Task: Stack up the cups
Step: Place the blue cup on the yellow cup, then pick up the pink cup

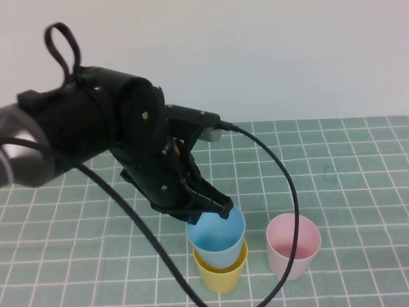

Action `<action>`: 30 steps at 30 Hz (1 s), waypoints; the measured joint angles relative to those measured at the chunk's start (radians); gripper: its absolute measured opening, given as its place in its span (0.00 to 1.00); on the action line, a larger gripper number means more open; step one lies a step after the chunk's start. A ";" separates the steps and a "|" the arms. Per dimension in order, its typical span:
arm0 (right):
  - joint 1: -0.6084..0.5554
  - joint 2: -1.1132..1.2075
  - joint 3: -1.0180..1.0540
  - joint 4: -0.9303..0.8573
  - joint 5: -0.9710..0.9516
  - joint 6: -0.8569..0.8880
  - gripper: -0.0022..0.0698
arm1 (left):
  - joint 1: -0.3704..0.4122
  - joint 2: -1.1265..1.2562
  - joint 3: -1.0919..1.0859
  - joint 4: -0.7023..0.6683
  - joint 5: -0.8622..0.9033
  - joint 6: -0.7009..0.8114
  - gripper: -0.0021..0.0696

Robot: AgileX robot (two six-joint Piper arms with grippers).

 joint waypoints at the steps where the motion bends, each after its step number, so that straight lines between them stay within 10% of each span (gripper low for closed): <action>1: 0.000 0.000 0.000 0.000 0.000 0.000 0.03 | 0.000 0.009 0.000 0.006 0.003 -0.009 0.03; 30: 0.000 0.000 -0.015 0.063 0.048 -0.061 0.03 | 0.000 -0.090 -0.005 0.176 0.036 -0.122 0.16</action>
